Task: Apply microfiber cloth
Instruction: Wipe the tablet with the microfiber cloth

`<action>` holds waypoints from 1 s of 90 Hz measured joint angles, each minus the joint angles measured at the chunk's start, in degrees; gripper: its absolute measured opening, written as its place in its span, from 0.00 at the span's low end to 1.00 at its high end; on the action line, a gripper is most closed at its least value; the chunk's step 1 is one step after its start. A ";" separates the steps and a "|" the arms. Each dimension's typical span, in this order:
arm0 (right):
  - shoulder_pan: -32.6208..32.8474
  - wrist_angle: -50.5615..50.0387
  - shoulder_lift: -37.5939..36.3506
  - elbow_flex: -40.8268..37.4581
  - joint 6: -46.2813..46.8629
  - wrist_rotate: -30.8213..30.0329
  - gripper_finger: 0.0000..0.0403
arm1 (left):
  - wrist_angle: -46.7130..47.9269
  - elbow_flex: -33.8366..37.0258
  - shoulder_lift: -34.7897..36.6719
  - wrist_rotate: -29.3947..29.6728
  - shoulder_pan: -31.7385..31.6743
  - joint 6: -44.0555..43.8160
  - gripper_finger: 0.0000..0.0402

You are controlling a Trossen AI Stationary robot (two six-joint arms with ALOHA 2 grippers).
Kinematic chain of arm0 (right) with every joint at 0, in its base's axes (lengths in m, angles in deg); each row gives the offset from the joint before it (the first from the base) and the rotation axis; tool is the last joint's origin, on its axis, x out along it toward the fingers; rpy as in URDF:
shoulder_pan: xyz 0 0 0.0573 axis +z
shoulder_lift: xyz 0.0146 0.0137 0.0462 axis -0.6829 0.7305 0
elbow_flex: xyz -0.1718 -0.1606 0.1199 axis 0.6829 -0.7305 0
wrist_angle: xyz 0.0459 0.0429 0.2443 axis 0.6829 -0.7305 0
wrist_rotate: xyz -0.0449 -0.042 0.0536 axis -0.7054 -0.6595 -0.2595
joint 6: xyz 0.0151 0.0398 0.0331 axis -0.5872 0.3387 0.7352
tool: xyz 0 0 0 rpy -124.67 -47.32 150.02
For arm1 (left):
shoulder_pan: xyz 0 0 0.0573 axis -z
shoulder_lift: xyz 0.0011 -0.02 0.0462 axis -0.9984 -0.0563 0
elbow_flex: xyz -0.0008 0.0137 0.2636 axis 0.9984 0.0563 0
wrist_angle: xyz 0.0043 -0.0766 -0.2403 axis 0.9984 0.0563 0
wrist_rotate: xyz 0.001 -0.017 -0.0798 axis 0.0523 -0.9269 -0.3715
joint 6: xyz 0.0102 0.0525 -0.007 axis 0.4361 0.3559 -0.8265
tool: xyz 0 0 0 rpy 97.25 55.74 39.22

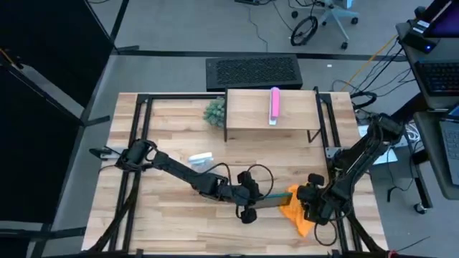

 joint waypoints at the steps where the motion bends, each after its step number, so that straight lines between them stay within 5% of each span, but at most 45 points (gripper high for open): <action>1: 0.00 0.28 0.11 -0.10 -0.01 0.34 0.34 | 0.03 0.00 0.00 -0.03 -0.03 -0.05 0.03; 18: 2.71 -1.24 -0.36 1.01 0.30 8.47 0.03 | 0.27 -0.02 -0.05 -0.45 -0.69 -0.19 0.03; 32: 5.60 -5.22 -3.69 5.71 2.37 11.25 0.02 | 0.31 -0.09 -0.11 -0.49 -1.32 -0.23 0.03; 52: 7.63 -1.71 -4.79 7.92 -1.15 5.10 0.01 | 0.16 -0.09 -0.16 -1.29 -1.83 -0.17 0.09; 90: 7.13 -0.86 -3.69 7.90 -3.61 -3.35 0.00 | 0.86 -0.26 -0.31 -2.53 -3.02 3.33 0.52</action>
